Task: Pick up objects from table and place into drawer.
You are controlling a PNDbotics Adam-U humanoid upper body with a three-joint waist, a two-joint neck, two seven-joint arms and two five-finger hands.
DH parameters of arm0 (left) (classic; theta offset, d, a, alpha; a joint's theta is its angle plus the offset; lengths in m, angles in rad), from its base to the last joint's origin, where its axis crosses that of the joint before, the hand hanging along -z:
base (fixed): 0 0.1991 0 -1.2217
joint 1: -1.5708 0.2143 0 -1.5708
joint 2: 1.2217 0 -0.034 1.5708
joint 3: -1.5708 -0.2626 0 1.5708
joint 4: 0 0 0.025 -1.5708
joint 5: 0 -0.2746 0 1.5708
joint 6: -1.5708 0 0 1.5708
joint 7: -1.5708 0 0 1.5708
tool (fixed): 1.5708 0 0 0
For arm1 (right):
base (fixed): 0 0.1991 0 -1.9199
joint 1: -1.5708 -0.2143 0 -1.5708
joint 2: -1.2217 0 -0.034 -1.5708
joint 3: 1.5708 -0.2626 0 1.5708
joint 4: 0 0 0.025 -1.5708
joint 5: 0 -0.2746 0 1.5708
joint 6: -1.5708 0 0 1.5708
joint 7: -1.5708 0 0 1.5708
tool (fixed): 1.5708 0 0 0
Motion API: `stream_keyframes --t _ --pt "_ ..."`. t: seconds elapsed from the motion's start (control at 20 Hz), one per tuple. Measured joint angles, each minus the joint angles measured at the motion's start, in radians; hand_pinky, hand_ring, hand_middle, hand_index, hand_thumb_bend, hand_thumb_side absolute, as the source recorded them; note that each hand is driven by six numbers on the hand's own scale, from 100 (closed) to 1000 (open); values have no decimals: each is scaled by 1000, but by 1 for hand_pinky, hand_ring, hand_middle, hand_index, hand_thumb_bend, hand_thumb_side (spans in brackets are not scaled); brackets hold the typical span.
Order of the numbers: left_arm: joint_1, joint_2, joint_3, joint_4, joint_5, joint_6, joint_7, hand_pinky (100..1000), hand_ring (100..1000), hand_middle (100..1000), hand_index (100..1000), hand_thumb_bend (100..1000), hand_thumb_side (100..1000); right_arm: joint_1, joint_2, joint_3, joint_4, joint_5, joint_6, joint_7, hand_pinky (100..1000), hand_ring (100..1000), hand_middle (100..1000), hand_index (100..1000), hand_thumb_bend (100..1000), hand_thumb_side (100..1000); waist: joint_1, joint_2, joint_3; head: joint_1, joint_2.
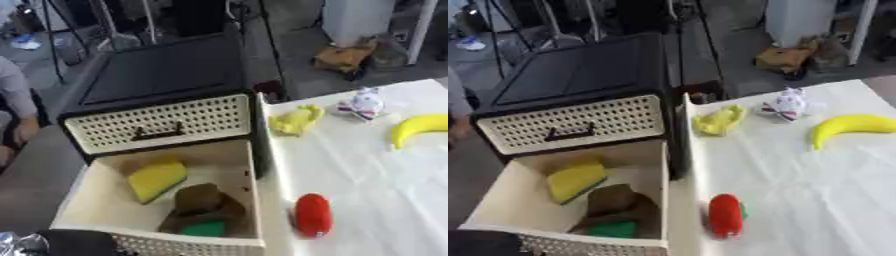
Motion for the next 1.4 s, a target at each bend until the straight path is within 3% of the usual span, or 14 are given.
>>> stream_keyframes --t 0.3,0.45,0.65,0.7,0.75,0.9,1.05,1.2,1.4 --pt "16 -9 -21 0 119 128 72 100 100 100 1000 100 536 1 6 0 0 0 1 4 652 804 700 849 100 1000 -2 0 -1 0 0" --pt "16 -9 -25 0 152 154 80 100 100 100 1000 100 530 1 7 0 0 0 3 6 652 804 700 849 100 1000 -2 0 -1 0 -1" --pt "0 -9 -21 0 107 77 128 100 100 100 1000 100 507 5 7 0 0 -1 3 6 652 804 700 849 100 1000 -2 0 -1 0 -1" --pt "-3 -9 -17 0 81 43 146 100 100 100 1000 100 569 6 7 0 0 -1 3 6 652 804 700 849 100 1000 -2 0 -1 0 -1" --pt "-6 -9 -13 0 54 10 164 100 100 100 1000 100 503 7 7 0 0 -1 3 6 652 804 700 849 100 1000 -2 0 -1 0 -1" --pt "-12 -9 -6 -1 -29 -74 203 100 100 100 1000 100 497 8 7 0 0 -1 2 6 652 804 700 849 100 1000 -2 -1 0 -1 -1" --pt "-9 -9 -11 -1 -98 -114 204 100 100 100 1000 100 501 8 7 1 0 -1 3 8 652 804 699 849 100 1000 -2 -1 0 0 -1" --pt "5 -10 -24 -1 -109 -107 186 100 100 100 1000 100 516 8 7 1 0 -2 4 9 653 805 699 849 100 1000 -2 -1 0 1 -1" --pt "7 -22 -31 -1 8 -13 151 100 100 100 1000 100 521 8 7 2 0 -2 5 12 653 805 699 849 100 1000 -2 -1 1 1 -1"
